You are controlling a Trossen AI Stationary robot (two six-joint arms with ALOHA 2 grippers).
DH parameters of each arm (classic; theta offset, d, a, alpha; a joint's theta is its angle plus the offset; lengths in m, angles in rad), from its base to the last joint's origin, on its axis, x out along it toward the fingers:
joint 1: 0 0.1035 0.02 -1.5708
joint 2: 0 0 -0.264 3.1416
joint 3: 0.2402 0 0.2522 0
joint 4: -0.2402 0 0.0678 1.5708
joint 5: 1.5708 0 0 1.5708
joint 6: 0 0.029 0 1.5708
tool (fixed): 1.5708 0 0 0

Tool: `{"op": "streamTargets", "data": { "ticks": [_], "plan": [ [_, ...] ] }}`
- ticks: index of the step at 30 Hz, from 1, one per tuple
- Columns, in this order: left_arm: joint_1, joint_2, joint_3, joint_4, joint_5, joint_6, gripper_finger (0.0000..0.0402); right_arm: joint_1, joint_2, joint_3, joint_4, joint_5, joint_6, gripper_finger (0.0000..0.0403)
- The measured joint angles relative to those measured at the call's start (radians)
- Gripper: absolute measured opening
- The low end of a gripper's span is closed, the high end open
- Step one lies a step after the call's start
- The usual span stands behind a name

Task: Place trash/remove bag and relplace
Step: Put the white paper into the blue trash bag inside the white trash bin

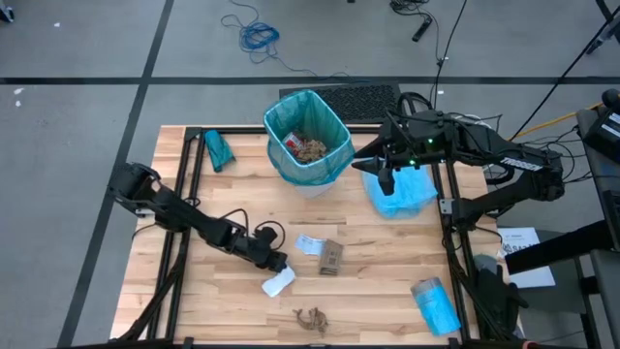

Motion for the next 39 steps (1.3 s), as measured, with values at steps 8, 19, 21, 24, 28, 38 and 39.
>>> {"op": "streamTargets", "data": {
  "ticks": [8,19,21,24,28,38,39],
  "plan": [
    [0.001,0.059,0.002,0.032,0.025,-0.018,0.0142,0.0,0.0,0.0,-0.002,0.0,0.0,0.0116],
    [-0.006,0.064,0.0,0.144,0.047,0.072,0.0142,0.0,0.0,0.0,-0.003,0.0,0.0,0.0116],
    [-0.007,0.064,0.0,0.146,0.047,0.089,0.0142,0.0,0.0,0.0,-0.003,0.0,0.0,0.0116],
    [-0.007,0.064,0.0,0.146,0.052,0.097,0.0142,0.0,0.0,0.0,-0.003,0.0,0.0,0.0116],
    [-0.013,0.078,0.001,0.148,0.06,0.096,0.0142,0.0,0.0,0.0,-0.003,0.0,0.0,0.0116],
    [-0.032,0.105,0.002,0.186,0.055,0.097,0.0126,0.0,0.0,0.0,-0.002,0.0,0.0,0.0116],
    [-0.032,0.107,0.002,0.187,0.053,0.097,0.0115,0.0,0.0,0.0,-0.002,0.0,0.0,0.0116]
  ]
}}
